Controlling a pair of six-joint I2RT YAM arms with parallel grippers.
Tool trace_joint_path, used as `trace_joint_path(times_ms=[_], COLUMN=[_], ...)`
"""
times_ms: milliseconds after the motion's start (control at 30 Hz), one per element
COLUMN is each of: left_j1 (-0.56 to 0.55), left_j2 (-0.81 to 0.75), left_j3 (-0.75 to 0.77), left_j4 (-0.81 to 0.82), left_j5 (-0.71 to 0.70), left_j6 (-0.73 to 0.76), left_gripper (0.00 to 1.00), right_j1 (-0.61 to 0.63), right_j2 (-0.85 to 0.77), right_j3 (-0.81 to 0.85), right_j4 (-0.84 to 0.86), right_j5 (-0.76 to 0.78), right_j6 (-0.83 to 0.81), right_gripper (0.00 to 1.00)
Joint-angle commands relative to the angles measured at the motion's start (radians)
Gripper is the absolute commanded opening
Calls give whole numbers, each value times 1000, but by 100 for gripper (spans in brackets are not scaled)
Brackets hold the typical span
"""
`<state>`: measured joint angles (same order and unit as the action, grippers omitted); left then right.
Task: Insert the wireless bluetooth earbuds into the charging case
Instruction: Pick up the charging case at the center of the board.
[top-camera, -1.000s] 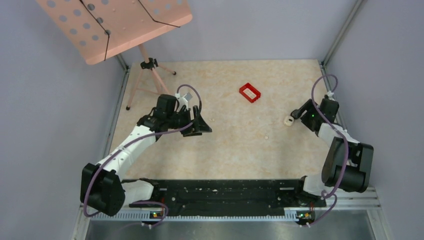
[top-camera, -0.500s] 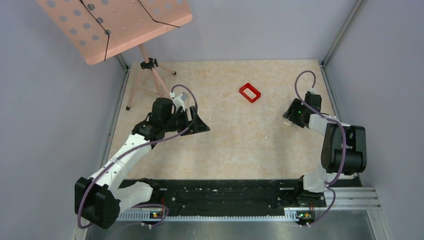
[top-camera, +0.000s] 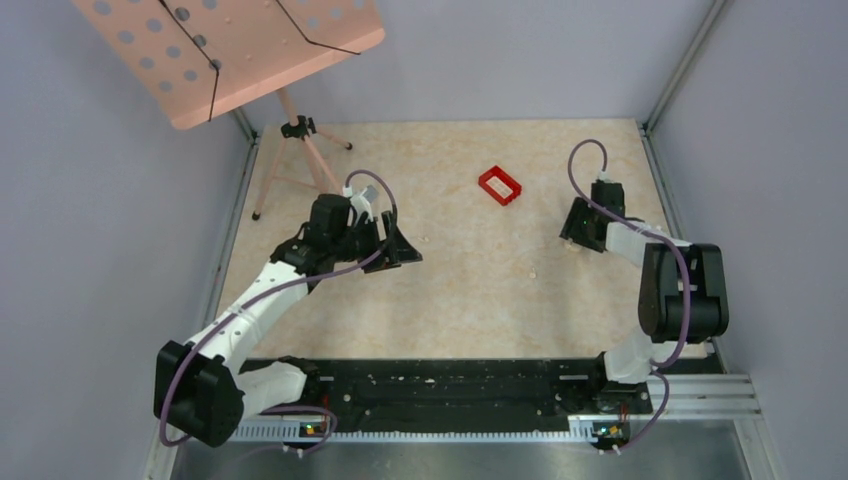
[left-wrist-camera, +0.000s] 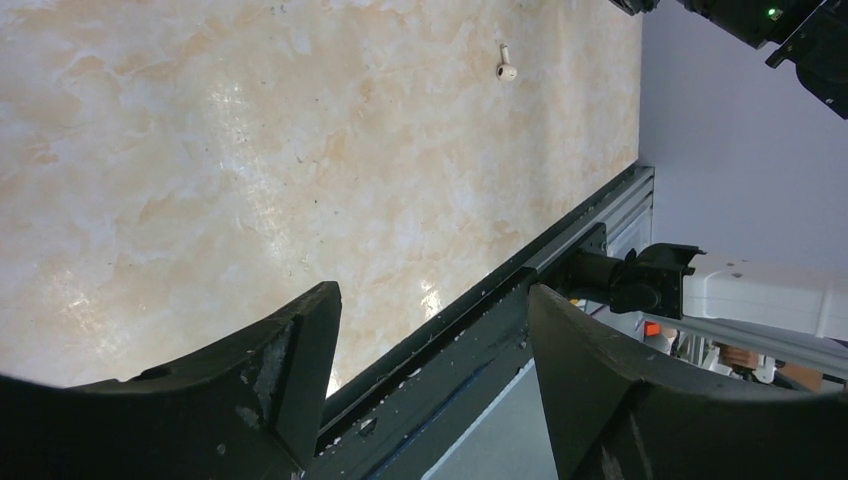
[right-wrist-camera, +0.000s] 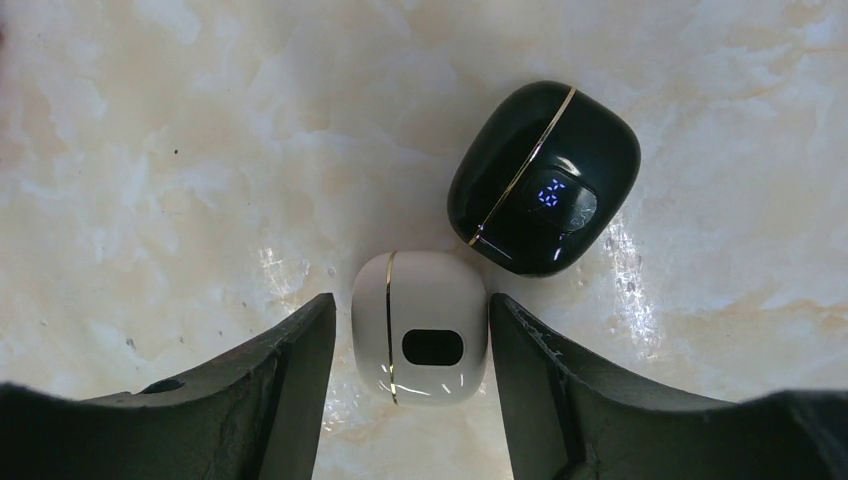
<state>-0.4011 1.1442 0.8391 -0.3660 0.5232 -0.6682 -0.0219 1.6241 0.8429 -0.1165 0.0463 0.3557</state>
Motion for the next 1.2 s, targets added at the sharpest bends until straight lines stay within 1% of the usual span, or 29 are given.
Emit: trace_joint_path(times_ms=[0,100,133,233,267,300,367,433,467,567,700,833,900,1000,1167], left_j1=[-2,-2,-2,-2,-2,-2,-2,-1,-1,0,3,19,25,26,28], left_j2=[20,19,17,17,13,9,-1,-4,-1,20,40,23,19,28,73], left_j3=[-12,-15,-14,-13,-14,-15,-20,-18,-17,0,14,-8,-19,-35,-67], left_j4=[52,61,58,55,54,55,54,36,30,11,-10,66,113,171,245], left_j5=[6,5,2,-11,-19,-28,-63,-109,-121,-73,-35,-11,7,43,87], left_j6=[-41,-43,-43,-46,-48,-48,-48,-58,-63,-26,-18,-91,-132,-170,-235], left_gripper=[74,74,74,74,74,74,75,81,82,81,75,71,71,74,76], right_j1=[16,16,16,49,55,59,73,95,109,185,324,473,529,578,627], right_j2=[-4,-5,-4,-5,-9,-18,-50,-103,-130,-203,-245,-240,-236,-245,-272], right_j3=[22,20,19,20,22,22,23,23,21,12,1,9,7,-13,-29], right_j4=[-59,-65,-66,-67,-71,-73,-79,-81,-82,-71,-9,58,97,176,213], right_j5=[26,35,36,35,25,12,-28,-82,-101,-152,-248,-296,-324,-373,-401], right_j6=[-42,-44,-45,-46,-43,-40,-28,-12,-2,35,91,145,180,228,253], right_gripper=[58,55,51,30,27,26,25,24,24,23,23,23,23,23,23])
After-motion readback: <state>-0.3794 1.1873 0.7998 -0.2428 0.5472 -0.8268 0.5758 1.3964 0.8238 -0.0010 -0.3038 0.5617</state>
